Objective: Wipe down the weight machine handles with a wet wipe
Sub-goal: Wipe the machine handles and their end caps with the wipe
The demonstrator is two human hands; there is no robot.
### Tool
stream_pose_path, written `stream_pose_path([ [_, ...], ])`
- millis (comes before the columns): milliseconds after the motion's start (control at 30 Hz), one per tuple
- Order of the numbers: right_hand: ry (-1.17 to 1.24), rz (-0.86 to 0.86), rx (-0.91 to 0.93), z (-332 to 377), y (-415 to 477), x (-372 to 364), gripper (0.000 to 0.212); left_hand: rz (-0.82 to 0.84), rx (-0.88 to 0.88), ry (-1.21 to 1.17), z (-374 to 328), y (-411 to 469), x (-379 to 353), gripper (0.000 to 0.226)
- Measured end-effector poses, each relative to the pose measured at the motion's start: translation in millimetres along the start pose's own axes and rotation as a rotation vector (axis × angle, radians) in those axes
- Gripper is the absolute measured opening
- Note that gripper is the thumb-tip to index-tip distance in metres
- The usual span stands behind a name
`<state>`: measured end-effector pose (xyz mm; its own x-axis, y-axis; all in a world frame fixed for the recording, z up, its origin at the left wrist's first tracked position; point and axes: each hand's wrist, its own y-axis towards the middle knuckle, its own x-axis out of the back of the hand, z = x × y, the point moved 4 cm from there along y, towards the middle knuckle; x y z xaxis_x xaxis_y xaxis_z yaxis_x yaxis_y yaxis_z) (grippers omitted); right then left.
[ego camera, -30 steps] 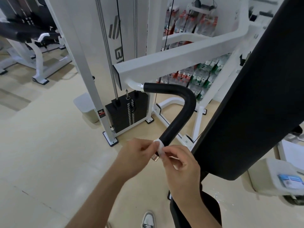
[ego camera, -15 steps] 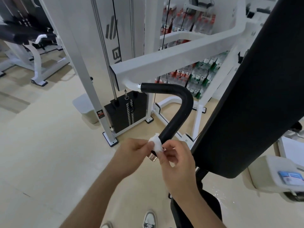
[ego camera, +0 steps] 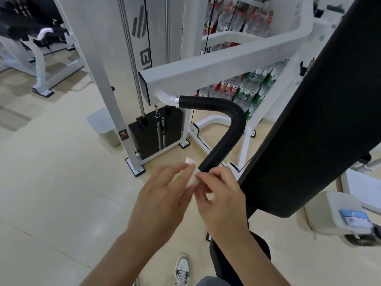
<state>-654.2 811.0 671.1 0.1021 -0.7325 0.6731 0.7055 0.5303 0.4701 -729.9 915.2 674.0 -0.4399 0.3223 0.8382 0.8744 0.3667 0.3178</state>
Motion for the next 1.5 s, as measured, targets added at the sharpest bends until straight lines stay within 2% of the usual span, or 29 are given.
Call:
stream_pose_path([
  [67, -0.001, 0.007, -0.016, 0.6, 0.9, -1.3, 0.02, 0.041, -0.079, -0.016, -4.0, 2.7, -7.5, 0.037],
  [100, 0.032, 0.005, -0.042, -0.1, -0.1, -0.8, 0.018, 0.075, -0.044, -0.063, -2.4, 5.0, -9.1, 0.034],
  [200, 0.214, -0.049, -0.204, -7.3, -4.6, 3.1, 0.013, 0.145, 0.257, -0.352, 12.0, 17.0, -13.7, 0.021],
  [300, 0.301, -0.1, -0.293, -13.4, -5.0, 0.3, 0.015, 0.136, 0.485, -0.626, 18.2, 33.3, -22.7, 0.022],
  [367, 0.38, -0.11, -0.366, -19.0, -3.7, -1.0, 0.017, 0.054, 0.474, -0.626, 10.3, 32.8, -22.5, 0.022],
  [433, 0.43, -0.106, -0.391, -22.7, -1.5, 1.1, 0.021, -0.065, 0.367, -0.46, 1.2, 19.0, -18.4, 0.014],
  [533, 0.346, -0.091, -0.275, -19.0, -0.9, 4.1, 0.021, -0.212, 0.11, -0.233, -9.7, -2.0, -12.9, 0.008],
  [567, 0.332, -0.094, -0.252, -16.9, -1.9, 3.6, 0.02, -0.221, 0.091, -0.234, -8.1, -2.8, -13.9, 0.008],
  [600, 0.34, -0.09, -0.25, -16.0, -3.5, 2.0, 0.02, -0.194, 0.131, -0.279, -5.1, 1.0, -14.8, 0.006],
  [667, 0.371, -0.085, -0.276, -15.4, -5.4, 0.0, 0.017, -0.106, 0.341, -0.517, 1.6, 14.8, -17.5, 0.014],
  [733, 0.458, -0.094, -0.399, -23.9, -3.4, -1.3, 0.019, -0.046, 0.523, -0.745, 5.6, 21.6, -25.5, 0.018],
  [800, 0.533, -0.12, -0.515, -32.4, 0.8, 0.7, 0.024, -0.092, 0.494, -0.661, 0.6, 18.2, -23.4, 0.013],
  [833, 0.488, -0.126, -0.482, -33.3, 2.7, 2.8, 0.026, -0.13, 0.435, -0.569, -4.8, 12.1, -20.6, 0.013],
  [900, 0.295, -0.108, -0.283, -24.0, 3.2, 5.4, 0.022, -0.186, 0.312, -0.414, -15.7, -1.2, -18.1, 0.025],
  [933, 0.207, -0.092, -0.173, -18.1, -0.5, 4.0, 0.017, -0.194, 0.288, -0.378, -18.5, -3.4, -18.8, 0.027],
  [1000, 0.139, -0.065, -0.066, -13.5, -4.5, 1.3, 0.013, -0.145, 0.333, -0.378, -14.6, 4.4, -20.8, 0.017],
  [1033, 0.138, -0.065, -0.06, -14.5, -3.2, 0.9, 0.012, -0.1, 0.388, -0.436, -9.9, 12.3, -22.5, 0.011],
  [1133, 0.208, -0.096, -0.172, -19.9, 4.0, 4.6, 0.017, 0.013, 0.641, -0.79, 6.3, 27.4, -27.6, 0.014],
  [1167, 0.212, -0.082, -0.165, -18.8, 4.5, 5.1, 0.016, 0.009, 0.65, -0.824, 5.7, 25.5, -26.3, 0.014],
  [1267, 0.098, 0.042, 0.052, -4.5, -3.1, 2.2, 0.011, -0.086, 0.486, -0.575, -4.2, 4.6, -19.8, 0.018],
  [1367, 0.126, 0.085, 0.015, -6.2, -5.0, 3.2, 0.009, -0.159, 0.306, -0.374, -6.6, -2.9, -19.0, 0.026],
  [1500, 0.081, 0.119, 0.063, -1.5, 1.1, 4.7, 0.012, -0.053, 0.287, -0.313, 3.6, 9.9, -20.2, 0.026],
])
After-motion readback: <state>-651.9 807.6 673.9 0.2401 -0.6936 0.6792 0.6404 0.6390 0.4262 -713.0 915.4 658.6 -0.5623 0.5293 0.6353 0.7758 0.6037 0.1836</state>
